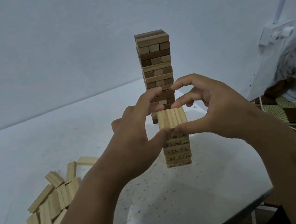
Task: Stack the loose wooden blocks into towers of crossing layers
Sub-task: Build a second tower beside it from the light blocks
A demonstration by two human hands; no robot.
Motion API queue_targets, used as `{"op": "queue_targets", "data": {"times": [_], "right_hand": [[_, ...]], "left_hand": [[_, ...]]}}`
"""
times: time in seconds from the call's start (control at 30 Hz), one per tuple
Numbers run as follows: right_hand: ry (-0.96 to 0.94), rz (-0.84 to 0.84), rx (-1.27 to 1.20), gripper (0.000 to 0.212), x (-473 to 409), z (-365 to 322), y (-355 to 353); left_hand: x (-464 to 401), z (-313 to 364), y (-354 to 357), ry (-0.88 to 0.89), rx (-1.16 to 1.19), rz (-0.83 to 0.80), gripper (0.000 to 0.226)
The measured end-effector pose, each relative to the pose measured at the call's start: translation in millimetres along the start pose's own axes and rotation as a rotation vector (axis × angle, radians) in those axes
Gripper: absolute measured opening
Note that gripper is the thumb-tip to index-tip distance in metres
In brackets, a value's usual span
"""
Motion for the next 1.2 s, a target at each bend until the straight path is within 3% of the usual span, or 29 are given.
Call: {"op": "queue_targets", "data": {"times": [0.27,0.63,1.2], "right_hand": [[0.015,-0.028,-0.006,0.088,1,1,-4],[0.025,-0.041,-0.019,0.067,4,7,-6],[0.021,-0.044,-0.015,0.067,5,4,-6]], "left_hand": [[2,-1,0,-0.039,0.007,0.000,0.083],[1,-9,-5,-0.116,0.059,0.051,0.069],[3,-7,-8,-0.104,0.050,0.059,0.071]]}}
Point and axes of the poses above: each hand's wrist, its own x-axis away from the middle knuckle, its own y-axis out of the palm, z = x × y, the point moved 3 cm from there along -x, towards the middle knuckle, and after that the axes turned 14 degrees about z, right-handed, at the moved point
